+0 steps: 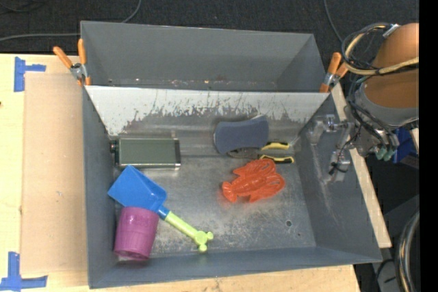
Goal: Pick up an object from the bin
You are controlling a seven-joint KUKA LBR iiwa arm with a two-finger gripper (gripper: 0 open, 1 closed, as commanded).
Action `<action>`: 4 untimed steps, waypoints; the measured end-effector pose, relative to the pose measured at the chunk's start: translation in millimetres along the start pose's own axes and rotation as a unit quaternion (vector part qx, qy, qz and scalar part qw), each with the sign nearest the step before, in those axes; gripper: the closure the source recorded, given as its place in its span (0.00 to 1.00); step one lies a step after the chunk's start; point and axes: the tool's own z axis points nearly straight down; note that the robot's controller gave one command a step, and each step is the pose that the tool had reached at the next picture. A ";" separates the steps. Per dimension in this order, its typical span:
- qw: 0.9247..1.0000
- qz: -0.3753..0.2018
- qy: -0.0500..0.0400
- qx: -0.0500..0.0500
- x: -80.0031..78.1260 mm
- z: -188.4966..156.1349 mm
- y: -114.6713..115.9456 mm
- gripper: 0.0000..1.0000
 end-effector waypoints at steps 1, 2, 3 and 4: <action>1.000 0.000 0.000 0.000 0.0 0.0 0.0 0.00; 0.999 -0.053 0.001 0.000 28.5 47.2 26.4 0.00; 0.998 -0.059 0.001 0.000 28.7 53.6 34.0 0.00; 0.992 -0.129 0.000 -0.001 -20.8 39.9 51.5 0.00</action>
Offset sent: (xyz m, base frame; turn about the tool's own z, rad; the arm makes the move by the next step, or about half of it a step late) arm -0.0293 0.0266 -0.0475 -0.1123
